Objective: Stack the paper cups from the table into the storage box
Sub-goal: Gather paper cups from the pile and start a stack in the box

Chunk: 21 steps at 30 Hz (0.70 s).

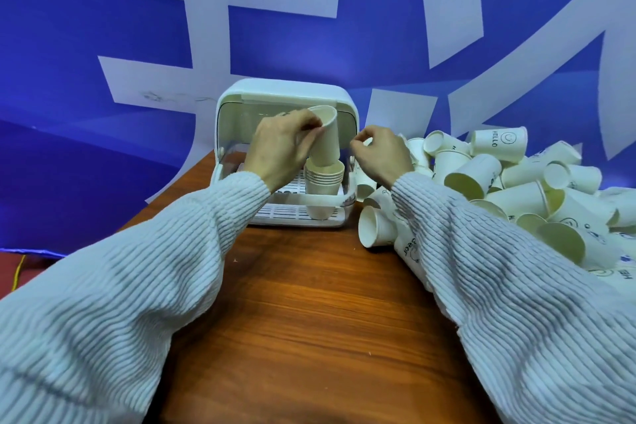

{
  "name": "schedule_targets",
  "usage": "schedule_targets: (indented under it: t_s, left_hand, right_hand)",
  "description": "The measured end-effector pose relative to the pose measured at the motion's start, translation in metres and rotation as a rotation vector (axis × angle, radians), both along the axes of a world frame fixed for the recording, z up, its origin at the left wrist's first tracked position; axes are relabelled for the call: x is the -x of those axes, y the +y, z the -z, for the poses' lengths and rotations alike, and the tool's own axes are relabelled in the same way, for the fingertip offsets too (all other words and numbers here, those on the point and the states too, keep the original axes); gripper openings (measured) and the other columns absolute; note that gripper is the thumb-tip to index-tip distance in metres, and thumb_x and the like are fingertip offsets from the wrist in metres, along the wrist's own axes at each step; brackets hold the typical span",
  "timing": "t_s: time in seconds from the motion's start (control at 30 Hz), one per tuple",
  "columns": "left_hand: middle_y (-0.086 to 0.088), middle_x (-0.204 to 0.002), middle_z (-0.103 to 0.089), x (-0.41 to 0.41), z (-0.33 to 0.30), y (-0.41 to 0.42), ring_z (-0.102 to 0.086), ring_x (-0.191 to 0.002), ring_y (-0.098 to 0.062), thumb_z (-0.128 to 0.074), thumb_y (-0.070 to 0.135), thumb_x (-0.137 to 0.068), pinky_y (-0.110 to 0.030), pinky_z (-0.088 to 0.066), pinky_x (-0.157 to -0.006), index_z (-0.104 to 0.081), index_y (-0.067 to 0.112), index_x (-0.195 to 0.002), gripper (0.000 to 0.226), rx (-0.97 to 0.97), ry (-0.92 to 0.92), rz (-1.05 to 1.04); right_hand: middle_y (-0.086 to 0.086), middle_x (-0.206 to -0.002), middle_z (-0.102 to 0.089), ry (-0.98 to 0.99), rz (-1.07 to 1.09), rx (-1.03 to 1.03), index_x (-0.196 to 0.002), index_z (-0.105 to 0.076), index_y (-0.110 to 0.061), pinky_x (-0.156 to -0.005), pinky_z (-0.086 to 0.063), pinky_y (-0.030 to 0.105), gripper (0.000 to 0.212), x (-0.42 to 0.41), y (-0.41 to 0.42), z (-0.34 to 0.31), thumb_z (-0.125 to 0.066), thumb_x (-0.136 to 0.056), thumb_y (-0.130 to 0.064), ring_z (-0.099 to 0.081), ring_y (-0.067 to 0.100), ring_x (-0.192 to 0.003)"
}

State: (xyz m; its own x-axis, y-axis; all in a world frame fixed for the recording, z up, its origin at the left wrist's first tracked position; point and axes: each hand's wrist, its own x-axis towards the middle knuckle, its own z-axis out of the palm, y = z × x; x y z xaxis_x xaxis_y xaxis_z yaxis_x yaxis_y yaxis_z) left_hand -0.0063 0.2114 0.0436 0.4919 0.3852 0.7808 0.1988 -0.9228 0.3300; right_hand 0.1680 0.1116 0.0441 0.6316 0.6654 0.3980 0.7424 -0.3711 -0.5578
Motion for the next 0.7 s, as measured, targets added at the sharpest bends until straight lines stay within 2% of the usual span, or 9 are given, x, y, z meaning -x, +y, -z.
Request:
schedule_targets:
  t_s: [0.07,0.2,0.3,0.37,0.43,0.53,0.6,0.63,0.7]
  left_hand:
    - [-0.001,-0.104,-0.077,-0.008,-0.001,-0.002,-0.068,-0.093,-0.027,-0.059,0.034,-0.100,-0.046,-0.052,-0.089,-0.073,0.018,-0.109,0.023,-0.054,0.106,-0.017]
    - [-0.003,-0.105,-0.075,-0.020,0.007,-0.003,-0.067,-0.097,-0.027,-0.060,0.033,-0.101,-0.044,-0.046,-0.097,-0.075,0.022,-0.116,0.025,-0.081,0.352,-0.039]
    - [-0.003,-0.104,-0.076,-0.020,0.022,-0.006,-0.068,-0.098,-0.030,-0.057,0.033,-0.101,-0.043,-0.045,-0.100,-0.076,0.023,-0.116,0.026,-0.099,0.418,-0.062]
    - [-0.003,-0.119,-0.074,-0.019,0.031,-0.013,-0.065,-0.110,-0.032,-0.051,0.035,-0.103,-0.043,-0.041,-0.106,-0.074,0.025,-0.120,0.030,-0.032,0.478,-0.043]
    - [-0.005,-0.140,-0.062,-0.018,0.030,-0.019,-0.057,-0.124,-0.033,-0.044,0.045,-0.105,-0.045,-0.038,-0.107,-0.069,0.026,-0.127,0.038,0.067,0.560,-0.018]
    - [-0.004,-0.153,-0.050,-0.020,0.030,-0.018,-0.044,-0.142,-0.027,-0.038,0.062,-0.101,-0.049,-0.026,-0.117,-0.063,0.023,-0.134,0.057,0.083,0.669,0.021]
    - [0.000,-0.155,-0.048,-0.022,0.034,-0.016,-0.028,-0.152,-0.022,-0.036,0.064,-0.093,-0.056,-0.012,-0.124,-0.054,0.025,-0.143,0.067,0.013,0.653,0.025]
    - [0.001,-0.151,-0.051,-0.023,0.037,-0.019,-0.027,-0.152,-0.022,-0.039,0.059,-0.090,-0.056,-0.011,-0.124,-0.053,0.025,-0.145,0.065,-0.065,0.594,0.048]
    - [0.001,-0.139,-0.060,-0.029,0.043,-0.031,-0.039,-0.145,-0.024,-0.045,0.040,-0.084,-0.052,-0.021,-0.122,-0.060,0.023,-0.138,0.058,-0.248,0.506,0.146]
  right_hand:
    - [-0.002,-0.079,-0.070,-0.024,0.006,0.021,-0.091,-0.068,-0.028,-0.075,-0.053,0.036,0.016,-0.005,-0.009,-0.001,-0.053,-0.089,-0.033,-0.067,0.028,-0.085]
    - [-0.001,-0.084,-0.072,-0.070,0.011,0.040,-0.091,-0.068,-0.030,-0.078,-0.057,0.040,0.015,-0.014,-0.029,-0.003,-0.054,-0.089,-0.036,-0.067,0.023,-0.082]
    - [-0.006,-0.077,-0.069,-0.095,0.010,0.068,-0.094,-0.070,-0.029,-0.076,-0.057,0.041,0.018,-0.021,-0.045,-0.003,-0.054,-0.089,-0.036,-0.066,0.021,-0.078]
    - [-0.006,-0.083,-0.067,-0.125,0.008,0.112,-0.097,-0.073,-0.028,-0.076,-0.054,0.039,0.020,-0.025,-0.056,-0.002,-0.055,-0.092,-0.035,-0.065,0.022,-0.083]
    - [-0.005,-0.092,-0.070,-0.144,-0.013,0.172,-0.097,-0.074,-0.026,-0.075,-0.052,0.037,0.020,-0.029,-0.065,-0.001,-0.055,-0.092,-0.033,-0.064,0.021,-0.087]
    - [-0.011,-0.088,-0.068,-0.127,-0.083,0.295,-0.089,-0.070,-0.032,-0.077,-0.047,0.034,0.014,-0.033,-0.076,-0.002,-0.056,-0.093,-0.032,-0.063,0.018,-0.091]
    - [-0.018,-0.081,-0.065,-0.133,-0.162,0.389,-0.087,-0.068,-0.036,-0.084,-0.051,0.035,0.012,-0.037,-0.084,-0.005,-0.058,-0.092,-0.032,-0.063,0.015,-0.092]
    - [-0.020,-0.080,-0.064,-0.141,-0.217,0.438,-0.091,-0.069,-0.037,-0.087,-0.053,0.037,0.013,-0.039,-0.089,-0.007,-0.058,-0.092,-0.029,-0.063,0.013,-0.091]
    - [-0.021,-0.085,-0.063,-0.179,-0.310,0.568,-0.103,-0.071,-0.035,-0.093,-0.053,0.038,0.022,-0.037,-0.103,-0.014,-0.059,-0.092,-0.021,-0.061,0.009,-0.090]
